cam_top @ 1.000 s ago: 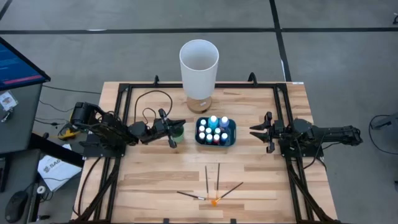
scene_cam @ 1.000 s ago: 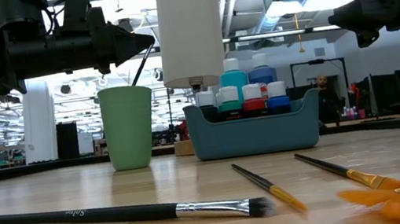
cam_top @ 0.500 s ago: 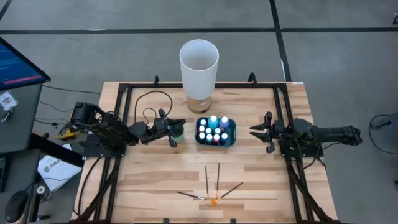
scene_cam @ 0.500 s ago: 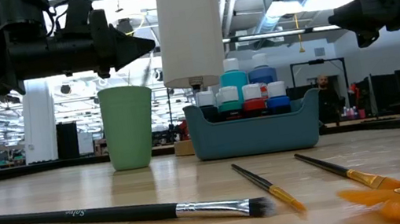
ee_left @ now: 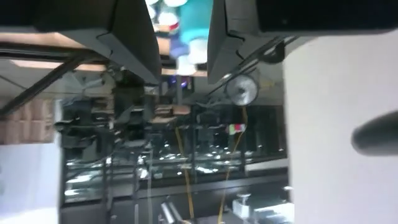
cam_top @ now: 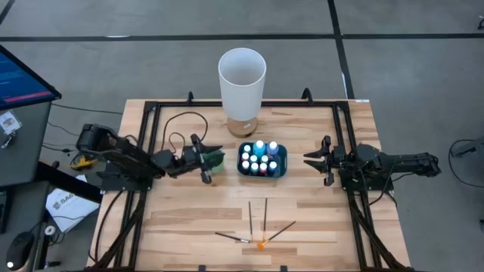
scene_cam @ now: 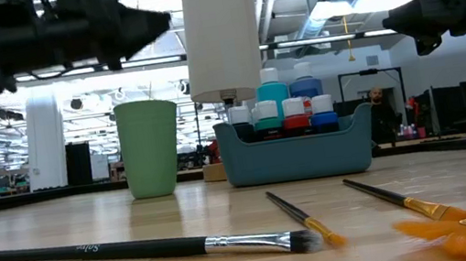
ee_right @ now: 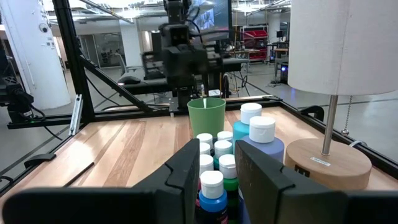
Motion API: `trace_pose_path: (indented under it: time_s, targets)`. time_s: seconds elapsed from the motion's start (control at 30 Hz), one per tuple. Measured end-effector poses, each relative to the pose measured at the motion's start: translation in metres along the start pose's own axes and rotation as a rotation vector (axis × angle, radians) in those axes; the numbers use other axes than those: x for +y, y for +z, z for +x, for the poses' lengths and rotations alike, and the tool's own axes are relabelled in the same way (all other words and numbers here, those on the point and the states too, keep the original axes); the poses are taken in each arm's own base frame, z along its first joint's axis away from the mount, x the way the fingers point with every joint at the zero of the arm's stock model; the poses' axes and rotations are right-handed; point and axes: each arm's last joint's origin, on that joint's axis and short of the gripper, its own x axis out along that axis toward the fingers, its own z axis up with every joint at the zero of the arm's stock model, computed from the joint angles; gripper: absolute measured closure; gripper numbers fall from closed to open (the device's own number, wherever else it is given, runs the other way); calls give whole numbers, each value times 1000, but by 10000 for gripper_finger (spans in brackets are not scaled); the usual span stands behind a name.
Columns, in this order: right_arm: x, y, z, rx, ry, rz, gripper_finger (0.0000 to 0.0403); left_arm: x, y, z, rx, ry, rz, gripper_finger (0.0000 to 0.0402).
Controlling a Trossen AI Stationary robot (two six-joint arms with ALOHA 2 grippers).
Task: Pick & Place Paint Supplies
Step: Put the silver black paintbrush into the green cup
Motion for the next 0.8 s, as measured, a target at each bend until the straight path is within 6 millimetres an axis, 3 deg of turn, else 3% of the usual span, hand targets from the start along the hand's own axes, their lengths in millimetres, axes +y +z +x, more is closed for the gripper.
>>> trace_pose_path:
  time_s: [0.4,0.53,0.8]
  targets:
    - [0,0,0,0,0,0,305,-74,57,22,380,-102,187,281]
    - [0,0,0,0,0,0,305,-100,71,27,409,-192,213,281]
    - [0,0,0,0,1,0,305,-128,64,36,434,-461,179,281]
